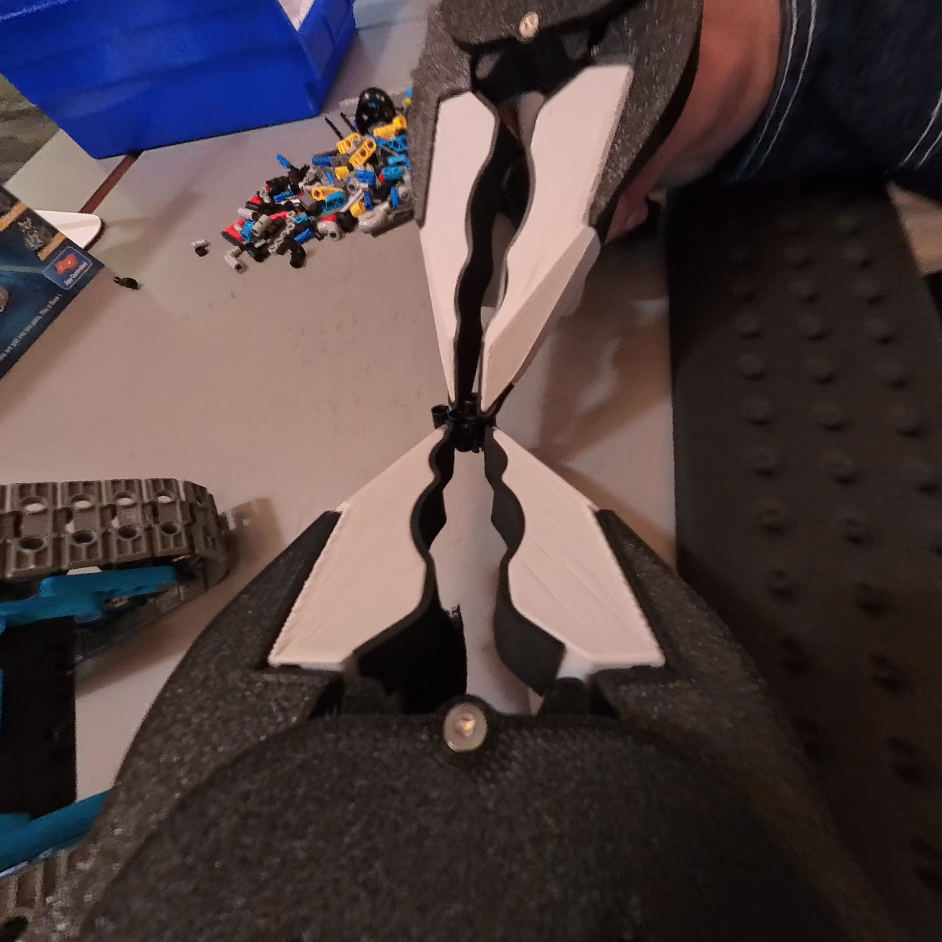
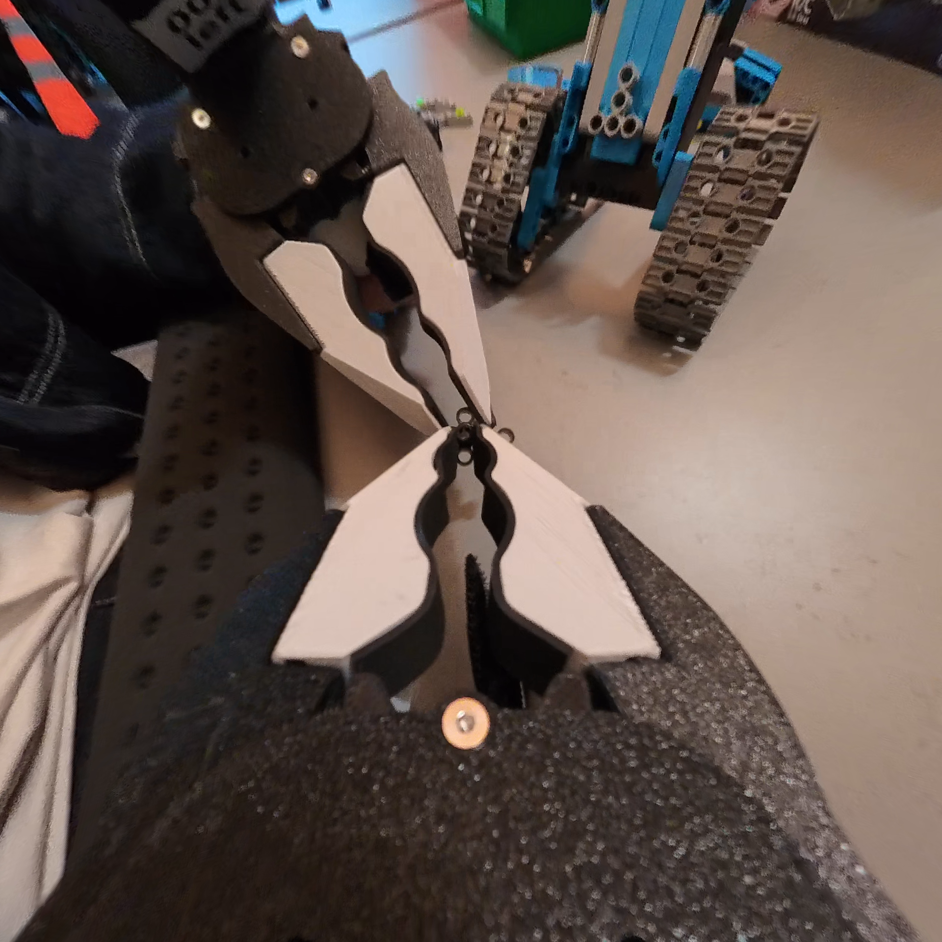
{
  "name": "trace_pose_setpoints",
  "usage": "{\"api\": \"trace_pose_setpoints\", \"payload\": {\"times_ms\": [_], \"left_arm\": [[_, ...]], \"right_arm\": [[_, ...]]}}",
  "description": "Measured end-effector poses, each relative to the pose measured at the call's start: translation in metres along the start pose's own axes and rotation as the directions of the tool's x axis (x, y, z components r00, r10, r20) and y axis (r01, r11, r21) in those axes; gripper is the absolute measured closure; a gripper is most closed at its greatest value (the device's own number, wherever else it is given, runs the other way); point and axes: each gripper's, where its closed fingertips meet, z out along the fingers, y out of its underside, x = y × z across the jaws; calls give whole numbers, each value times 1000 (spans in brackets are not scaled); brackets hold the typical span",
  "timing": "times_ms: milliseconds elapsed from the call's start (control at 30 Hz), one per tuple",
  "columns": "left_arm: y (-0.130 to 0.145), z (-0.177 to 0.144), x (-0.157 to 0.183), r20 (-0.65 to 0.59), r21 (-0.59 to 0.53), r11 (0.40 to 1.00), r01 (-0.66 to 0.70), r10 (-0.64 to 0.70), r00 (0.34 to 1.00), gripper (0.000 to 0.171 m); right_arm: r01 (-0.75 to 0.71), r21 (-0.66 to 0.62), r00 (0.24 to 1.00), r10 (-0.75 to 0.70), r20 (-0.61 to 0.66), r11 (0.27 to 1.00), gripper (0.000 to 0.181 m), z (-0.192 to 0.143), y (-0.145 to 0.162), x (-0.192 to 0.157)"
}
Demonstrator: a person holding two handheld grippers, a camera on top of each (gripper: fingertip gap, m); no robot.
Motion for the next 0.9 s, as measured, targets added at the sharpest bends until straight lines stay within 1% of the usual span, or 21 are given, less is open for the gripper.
{"api": "trace_pose_setpoints", "payload": {"times_ms": [67, 133, 167, 200, 233, 300, 333, 400, 467, 500, 567, 667, 733, 800, 833, 867, 900], "left_arm": [[-13, -8, -1, -27, 88, 991, 99, -97, 995, 161], [-32, -22, -7, -57, 224, 952, 210, -202, 978, 160], [-40, -28, -11, -82, 280, 922, 266, -253, 964, 144], [-47, -34, -12, -131, 315, 890, 330, -304, 944, 123], [-53, -38, -12, -192, 335, 858, 390, -343, 920, 116], [-60, -43, -10, -288, 354, 808, 471, -385, 877, 122], [-62, -44, -9, -320, 353, 796, 492, -391, 863, 126], [-62, -45, -5, -352, 345, 790, 506, -391, 850, 128], [-63, -45, -1, -356, 348, 801, 487, -368, 859, 129], [-65, -47, 2, -367, 351, 805, 478, -351, 862, 141], [-62, -45, 2, -343, 344, 822, 454, -341, 876, 148], [-60, -46, -1, -266, 361, 850, 384, -301, 916, 149], [-66, -52, 1, -269, 396, 840, 371, -280, 922, 149], [-67, -57, 3, -273, 403, 842, 359, -263, 925, 149], [-66, -60, 3, -274, 410, 838, 361, -265, 925, 149], [-66, -69, 1, -288, 431, 818, 381, -275, 917, 149], [-65, -80, -4, -303, 456, 789, 412, -298, 905, 150]], "right_arm": [[-63, 79, 997, 60, 48, 995, 178, -7, -12, -2], [-156, 192, 984, 135, 118, 969, 178, -18, -31, -4], [-186, 229, 976, 153, 155, 956, 177, -22, -38, -7], [-203, 254, 971, 160, 177, 946, 178, -24, -42, -10], [-213, 269, 967, 163, 194, 939, 177, -25, -45, -13], [-235, 315, 955, 158, 251, 919, 177, -27, -56, -21], [-233, 333, 953, 147, 263, 914, 177, -28, -60, -24], [-220, 341, 954, 128, 272, 914, 178, -27, -63, -29], [-214, 351, 955, 121, 269, 912, 178, -26, -65, -31], [-211, 353, 956, 117, 269, 912, 178, -26, -65, -31], [-219, 342, 954, 128, 271, 914, 177, -26, -63, -30], [-217, 341, 955, 126, 270, 915, 177, -25, -63, -30], [-202, 360, 952, 97, 289, 911, 179, -31, -67, -34], [-175, 357, 955, 71, 287, 918, 179, -32, -66, -37], [-177, 377, 956, 69, 284, 909, 179, -37, -67, -35], [-224, 460, 951, 90, 296, 859, 178, -55, -77, -26], [-289, 563, 940, 119, 318, 774, 179, -87, -86, -10]]}}
